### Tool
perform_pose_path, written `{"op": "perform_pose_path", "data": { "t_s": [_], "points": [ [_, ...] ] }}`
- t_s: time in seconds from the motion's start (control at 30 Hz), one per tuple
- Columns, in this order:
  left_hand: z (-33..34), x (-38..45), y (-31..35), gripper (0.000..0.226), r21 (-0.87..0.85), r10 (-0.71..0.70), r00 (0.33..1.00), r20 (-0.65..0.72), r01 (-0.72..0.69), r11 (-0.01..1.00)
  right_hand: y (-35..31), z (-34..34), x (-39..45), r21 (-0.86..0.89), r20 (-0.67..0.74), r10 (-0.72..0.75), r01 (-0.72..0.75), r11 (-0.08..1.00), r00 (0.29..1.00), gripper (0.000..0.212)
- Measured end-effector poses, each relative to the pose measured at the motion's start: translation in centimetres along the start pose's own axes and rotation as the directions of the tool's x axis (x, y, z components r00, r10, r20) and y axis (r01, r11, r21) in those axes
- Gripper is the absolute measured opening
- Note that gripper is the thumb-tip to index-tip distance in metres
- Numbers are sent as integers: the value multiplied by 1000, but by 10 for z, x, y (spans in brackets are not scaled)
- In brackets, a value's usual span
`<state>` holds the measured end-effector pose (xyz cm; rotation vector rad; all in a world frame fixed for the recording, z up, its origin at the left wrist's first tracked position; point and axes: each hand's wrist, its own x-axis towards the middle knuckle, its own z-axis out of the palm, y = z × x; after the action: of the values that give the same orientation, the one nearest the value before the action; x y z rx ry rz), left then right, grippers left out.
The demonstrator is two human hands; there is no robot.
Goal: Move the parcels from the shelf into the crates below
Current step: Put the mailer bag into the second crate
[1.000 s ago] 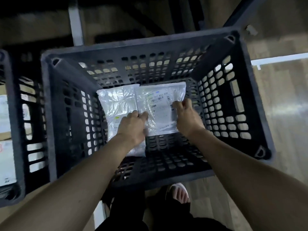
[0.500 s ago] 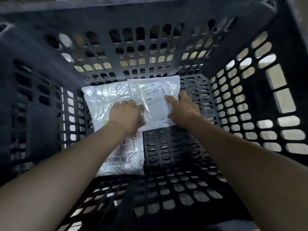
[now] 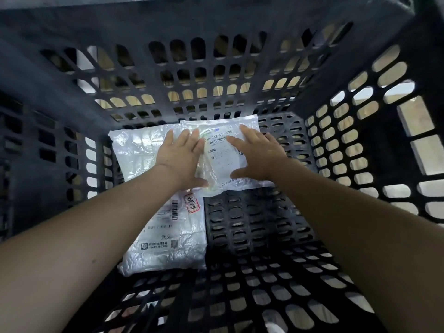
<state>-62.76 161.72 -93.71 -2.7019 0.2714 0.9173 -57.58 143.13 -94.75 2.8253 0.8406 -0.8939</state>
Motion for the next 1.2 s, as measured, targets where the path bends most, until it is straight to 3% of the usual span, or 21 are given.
{"op": "perform_pose_path", "data": {
  "t_s": [0.13,0.27,0.37,0.47,0.67,0.83,1.0,1.2],
  "points": [
    [-9,-2,3,104,0,-15,999,47,15,1000,-2,-9,-1,-127,42,-7,13,992,999,96],
    [-22,-11,16,101,149,-25,999,42,19,989,-11,-24,-9,-358,74,-55,78,930,996,91],
    [-21,-20,23,93,194,-43,999,20,38,980,-6,-28,-20,-389,102,-101,133,912,990,88],
    [-13,-29,29,103,193,-91,995,44,81,978,-2,-17,-30,-431,157,-91,151,890,983,93],
    [8,-29,19,110,103,-87,994,64,80,991,-8,1,-30,-303,115,-43,76,950,992,87],
    [10,-29,19,111,143,-46,999,-10,47,989,-3,-1,-33,-266,126,-45,77,961,991,98],
    [23,-36,11,108,100,-22,998,-59,28,995,-7,4,-28,-68,90,25,-19,997,996,96],
    [22,-33,10,109,79,-16,999,-40,19,997,-8,4,-24,-120,88,36,-25,992,995,96]
  ]
}}
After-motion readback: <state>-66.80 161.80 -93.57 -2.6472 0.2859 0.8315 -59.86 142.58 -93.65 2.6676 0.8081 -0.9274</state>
